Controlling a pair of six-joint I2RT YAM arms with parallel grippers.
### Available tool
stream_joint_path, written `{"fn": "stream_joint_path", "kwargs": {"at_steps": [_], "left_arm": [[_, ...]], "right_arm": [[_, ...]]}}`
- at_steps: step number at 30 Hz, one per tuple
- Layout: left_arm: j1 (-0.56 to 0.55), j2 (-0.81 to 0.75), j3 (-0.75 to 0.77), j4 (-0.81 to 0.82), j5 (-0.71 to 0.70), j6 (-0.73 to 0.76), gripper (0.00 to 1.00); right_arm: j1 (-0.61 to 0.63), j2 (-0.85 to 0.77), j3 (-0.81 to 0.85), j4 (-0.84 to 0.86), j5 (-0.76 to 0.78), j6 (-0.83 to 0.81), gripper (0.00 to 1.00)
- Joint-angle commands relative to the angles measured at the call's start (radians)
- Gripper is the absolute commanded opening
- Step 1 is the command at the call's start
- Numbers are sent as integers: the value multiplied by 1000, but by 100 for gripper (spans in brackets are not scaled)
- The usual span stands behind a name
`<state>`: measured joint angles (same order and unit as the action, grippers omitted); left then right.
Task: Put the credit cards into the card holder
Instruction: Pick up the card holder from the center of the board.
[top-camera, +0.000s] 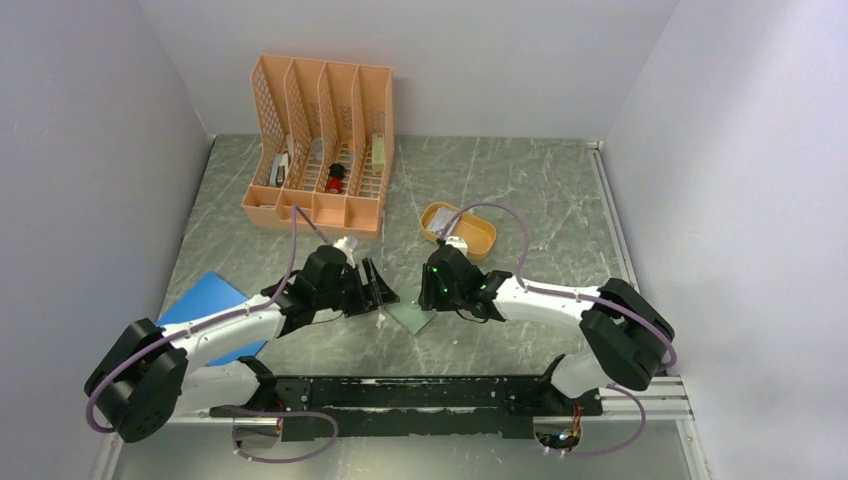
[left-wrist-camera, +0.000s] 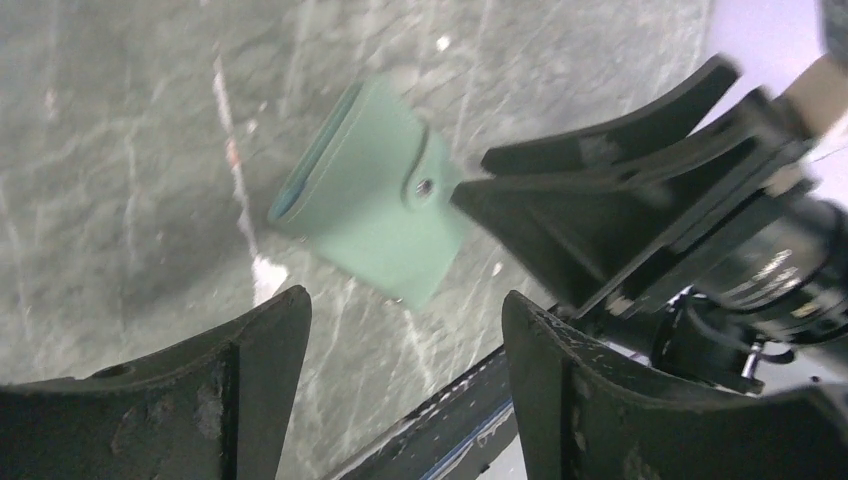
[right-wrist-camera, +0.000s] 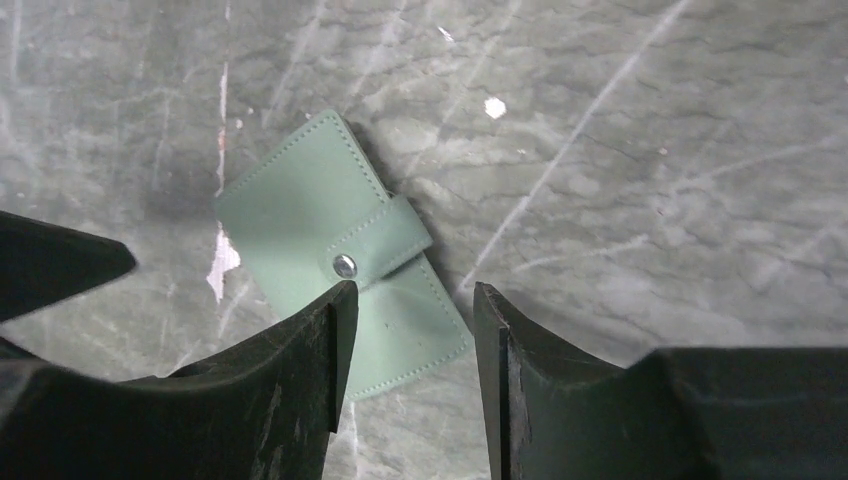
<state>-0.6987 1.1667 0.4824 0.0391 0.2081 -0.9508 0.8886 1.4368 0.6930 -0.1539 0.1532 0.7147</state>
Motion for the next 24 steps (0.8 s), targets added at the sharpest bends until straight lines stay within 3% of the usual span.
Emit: {"fn": "stream_joint_path", "kwargs": {"at_steps": [1, 12, 15, 19, 24], "left_arm": [[-21, 1, -65, -24, -24, -75, 74], [-64, 167, -67, 100, -5, -95, 66], [-71, 202, -69, 133, -1, -99, 59], [-82, 234, -76, 168, 4, -106, 43], [-89, 233, -115, 249, 16, -137, 39]], "right_arm": [[-43, 37, -32, 144, -144, 2, 50], [-48, 55, -132, 191, -262, 88, 49], [-48, 54, -158, 220, -305, 128, 46], [-50, 63, -182, 269, -356, 178, 38], [-51, 76, -221, 379, -438, 256, 35]]}}
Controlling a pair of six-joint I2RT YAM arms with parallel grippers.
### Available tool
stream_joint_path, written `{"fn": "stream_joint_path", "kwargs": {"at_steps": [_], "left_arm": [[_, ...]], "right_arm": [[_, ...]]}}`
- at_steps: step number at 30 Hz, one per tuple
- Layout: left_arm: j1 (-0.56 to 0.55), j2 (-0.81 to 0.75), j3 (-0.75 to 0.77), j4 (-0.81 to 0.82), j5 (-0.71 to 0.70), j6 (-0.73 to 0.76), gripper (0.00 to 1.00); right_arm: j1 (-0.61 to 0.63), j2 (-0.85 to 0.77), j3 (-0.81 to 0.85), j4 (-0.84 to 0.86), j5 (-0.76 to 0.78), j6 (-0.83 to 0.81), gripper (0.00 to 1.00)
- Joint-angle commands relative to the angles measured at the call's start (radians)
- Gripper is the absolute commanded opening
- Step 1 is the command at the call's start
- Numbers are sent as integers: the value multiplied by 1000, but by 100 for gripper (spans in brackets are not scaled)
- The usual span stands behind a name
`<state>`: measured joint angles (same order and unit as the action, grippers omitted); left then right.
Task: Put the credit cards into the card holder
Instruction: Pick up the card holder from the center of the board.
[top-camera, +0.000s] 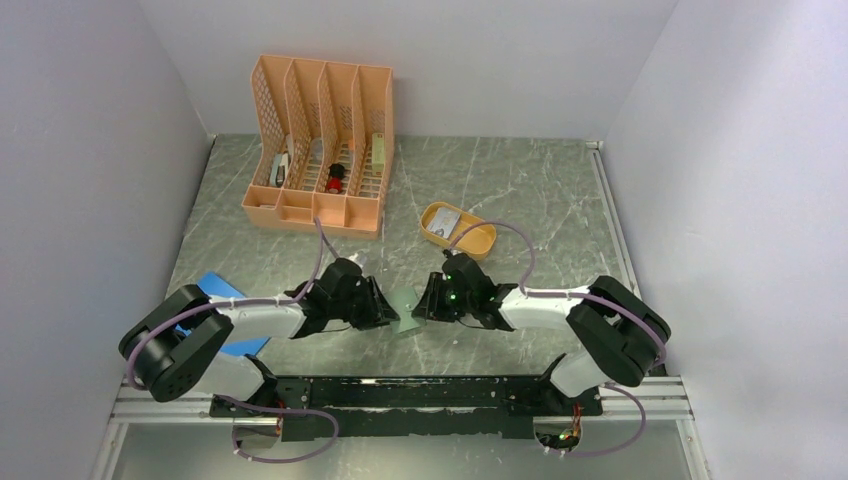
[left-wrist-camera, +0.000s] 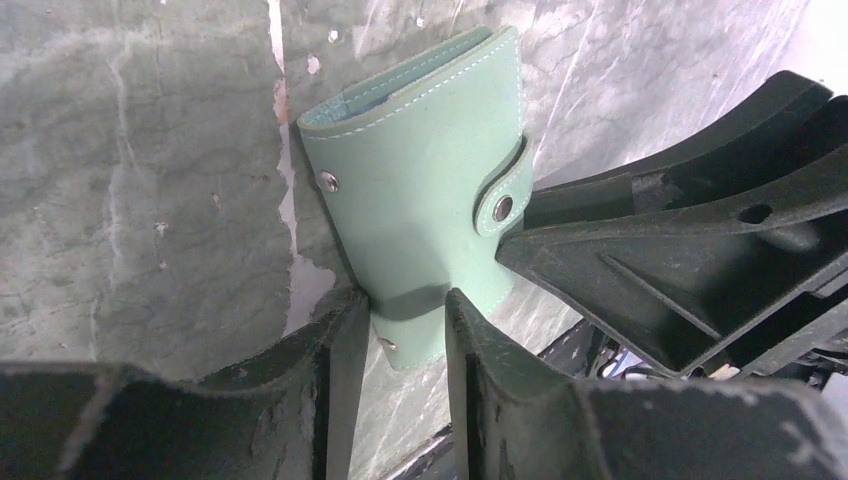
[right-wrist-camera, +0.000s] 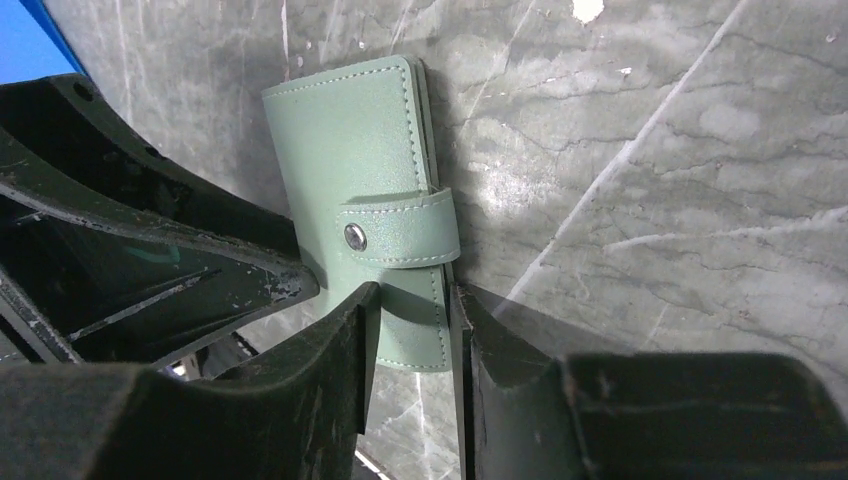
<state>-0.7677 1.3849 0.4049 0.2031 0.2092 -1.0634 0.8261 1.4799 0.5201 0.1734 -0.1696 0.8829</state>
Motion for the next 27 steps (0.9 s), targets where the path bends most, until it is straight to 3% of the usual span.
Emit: {"fn": "stream_joint_path", "kwargs": {"at_steps": [1, 11, 19, 27], "left_arm": [[-21, 13, -43, 96, 16, -29, 39], [-25, -14, -57, 110, 9, -29, 35], [-25, -52, -58, 48, -25, -11, 36], [-24, -203, -74, -51, -81, -17, 57]], "right_arm": [[11, 37, -56, 71, -128, 100, 34], [9, 31, -69, 158, -188, 158, 1], [0, -53, -83, 211, -235, 182, 0], [-21, -187, -88, 169, -247, 186, 0]]}}
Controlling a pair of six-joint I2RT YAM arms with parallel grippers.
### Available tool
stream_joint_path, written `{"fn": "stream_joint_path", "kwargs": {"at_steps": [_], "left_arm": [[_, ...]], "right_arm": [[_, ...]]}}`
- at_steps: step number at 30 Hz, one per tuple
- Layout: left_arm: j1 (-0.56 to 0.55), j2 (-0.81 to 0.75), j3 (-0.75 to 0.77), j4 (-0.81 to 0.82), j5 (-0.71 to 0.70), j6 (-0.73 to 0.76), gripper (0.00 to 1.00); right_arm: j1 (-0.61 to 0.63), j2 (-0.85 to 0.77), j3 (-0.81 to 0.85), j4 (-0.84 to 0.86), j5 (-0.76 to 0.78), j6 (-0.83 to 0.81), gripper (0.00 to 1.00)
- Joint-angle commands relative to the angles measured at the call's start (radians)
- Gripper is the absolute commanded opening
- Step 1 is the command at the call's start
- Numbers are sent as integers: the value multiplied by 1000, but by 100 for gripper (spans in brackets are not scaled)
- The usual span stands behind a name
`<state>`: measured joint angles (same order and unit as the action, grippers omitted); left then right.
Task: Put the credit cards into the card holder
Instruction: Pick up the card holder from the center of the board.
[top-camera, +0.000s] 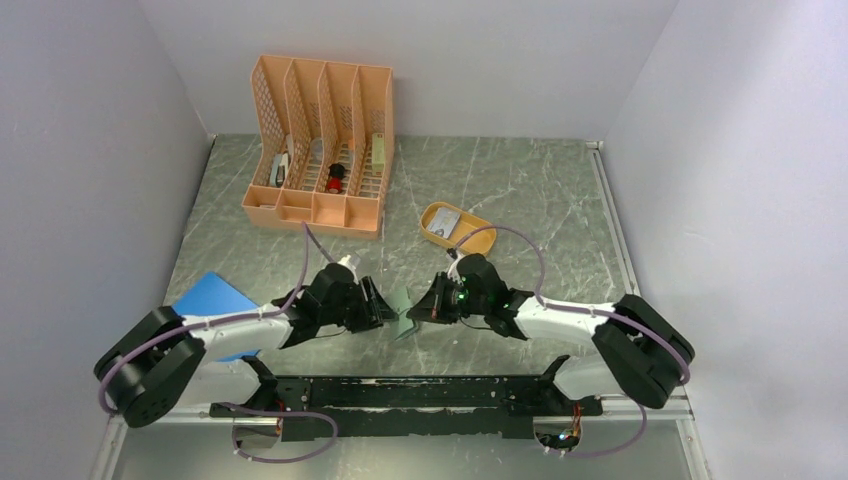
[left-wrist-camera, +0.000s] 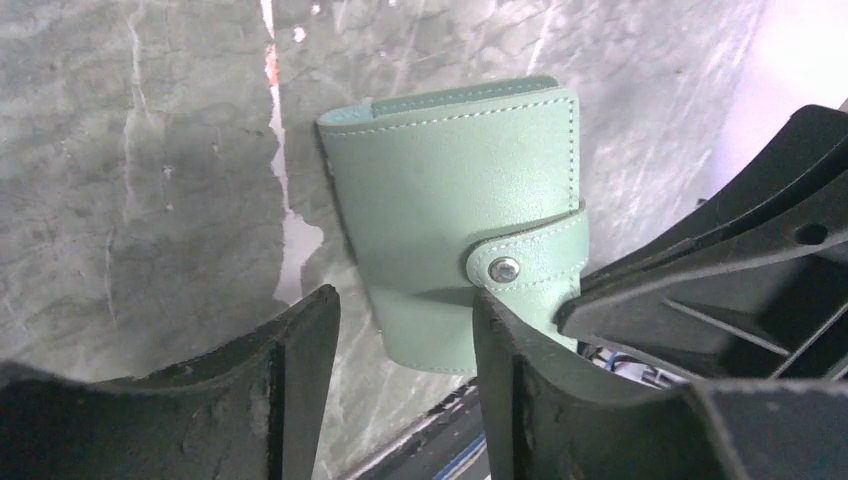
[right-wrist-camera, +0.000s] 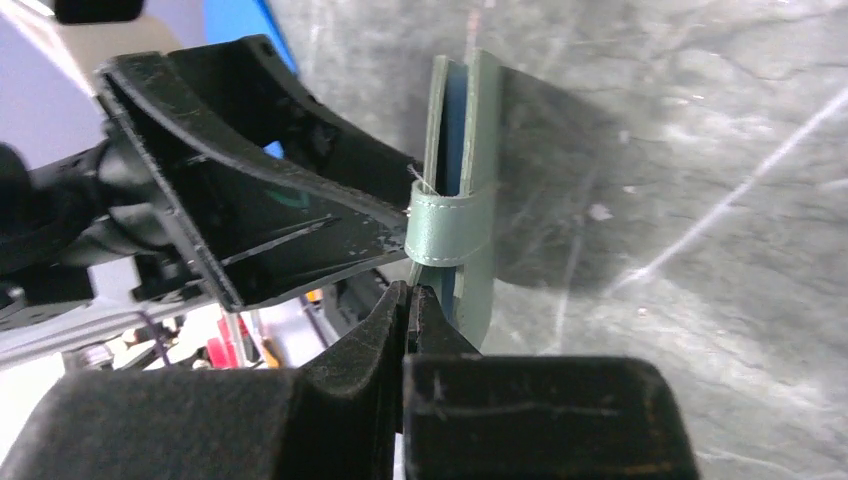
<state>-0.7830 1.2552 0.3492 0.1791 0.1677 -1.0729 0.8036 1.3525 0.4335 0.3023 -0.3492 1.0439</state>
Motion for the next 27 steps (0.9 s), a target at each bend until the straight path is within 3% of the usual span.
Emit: {"fn": "stream_joint_path", "kwargs": {"at_steps": [1, 14, 19, 23, 27], "left_arm": [[-9, -90, -29, -26, -42, -16, 59], [4, -257, -146, 132, -43, -78, 66], [43, -419, -226, 240, -41, -158, 70], [62, -555, -218, 209, -55, -172, 73], [67, -690, -170, 73, -113, -174, 78]], "right_arm": [[0, -70, -2, 39, -69, 27, 0], [-21, -131, 15, 30, -92, 16, 0], [-31, -185, 72, -33, -95, -9, 0], [-41, -216, 123, -59, -108, -11, 0], [-46, -244, 194, -97, -110, -24, 0]]}}
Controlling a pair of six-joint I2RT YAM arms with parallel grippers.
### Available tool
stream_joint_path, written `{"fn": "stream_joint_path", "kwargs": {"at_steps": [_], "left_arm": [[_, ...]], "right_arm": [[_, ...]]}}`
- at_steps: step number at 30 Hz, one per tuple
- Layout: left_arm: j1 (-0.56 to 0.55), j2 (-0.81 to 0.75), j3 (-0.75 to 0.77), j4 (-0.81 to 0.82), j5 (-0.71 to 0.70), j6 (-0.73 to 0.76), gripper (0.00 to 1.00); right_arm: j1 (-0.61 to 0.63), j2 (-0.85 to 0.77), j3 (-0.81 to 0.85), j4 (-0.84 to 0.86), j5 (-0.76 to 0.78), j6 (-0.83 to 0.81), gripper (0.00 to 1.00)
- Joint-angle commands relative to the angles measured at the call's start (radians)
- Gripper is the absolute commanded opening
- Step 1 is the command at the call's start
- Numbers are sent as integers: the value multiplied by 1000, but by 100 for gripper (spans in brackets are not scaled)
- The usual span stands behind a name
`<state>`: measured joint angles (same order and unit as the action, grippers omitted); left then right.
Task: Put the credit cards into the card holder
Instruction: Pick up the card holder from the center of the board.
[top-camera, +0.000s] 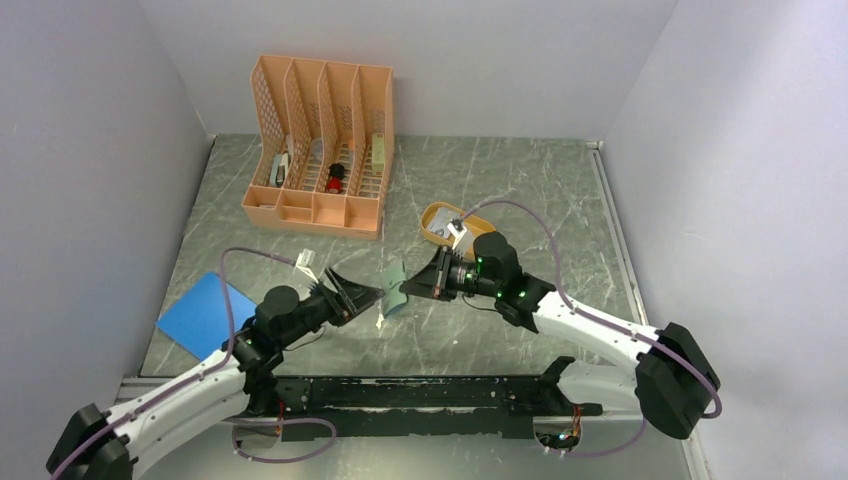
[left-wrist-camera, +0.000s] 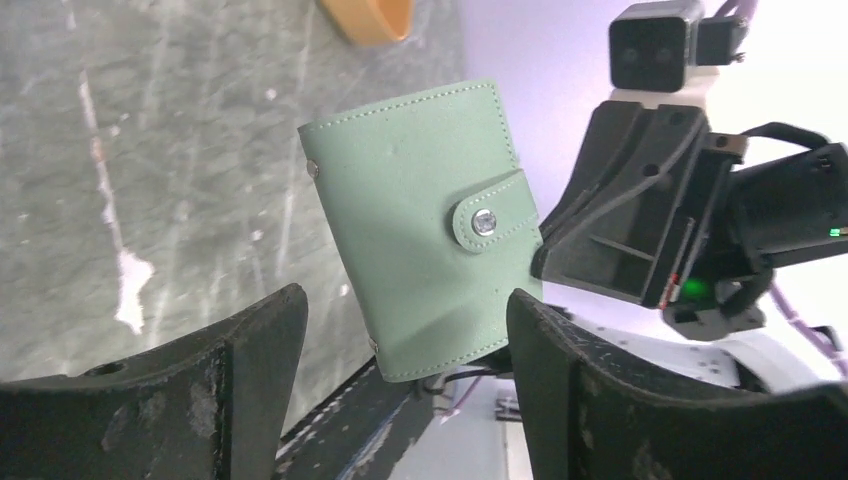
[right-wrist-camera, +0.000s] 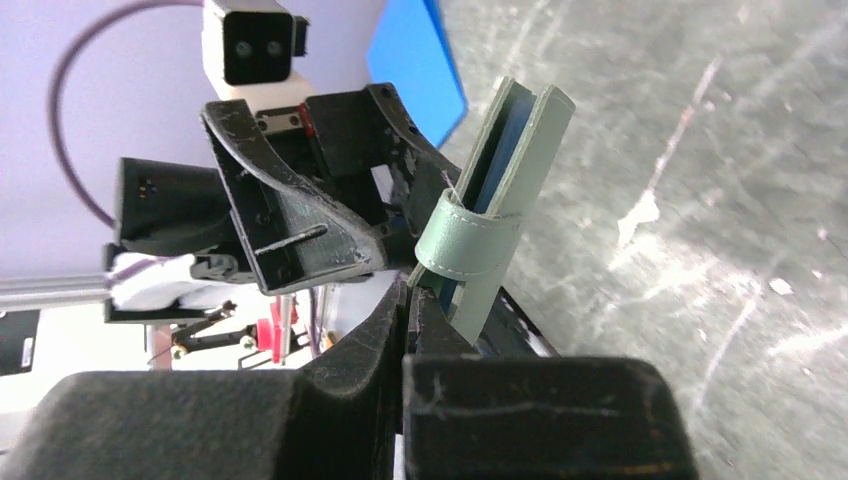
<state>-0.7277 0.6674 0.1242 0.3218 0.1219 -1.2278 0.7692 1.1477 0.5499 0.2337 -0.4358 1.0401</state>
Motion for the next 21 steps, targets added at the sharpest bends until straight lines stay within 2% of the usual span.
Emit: {"fn": "stream_joint_path", "kwargs": {"at_steps": [1, 5, 6, 10, 21], "left_arm": [[11, -142, 74, -100, -92, -24, 80], [11, -293, 118, -202, -178, -24, 89], [11, -319, 125, -205, -186, -21, 95], [13, -326, 162, -192, -142, 12, 97], [13, -209, 159, 176, 64, 1, 97]], "right_arm": [[-13, -46, 96, -37, -25, -22, 0], [-17, -62, 177, -53, -45, -27, 0], [-17, -66, 197, -57, -46, -28, 0], [-18, -78, 254, -69, -65, -31, 0], [-18, -116, 279, 21, -156, 20, 0]]}}
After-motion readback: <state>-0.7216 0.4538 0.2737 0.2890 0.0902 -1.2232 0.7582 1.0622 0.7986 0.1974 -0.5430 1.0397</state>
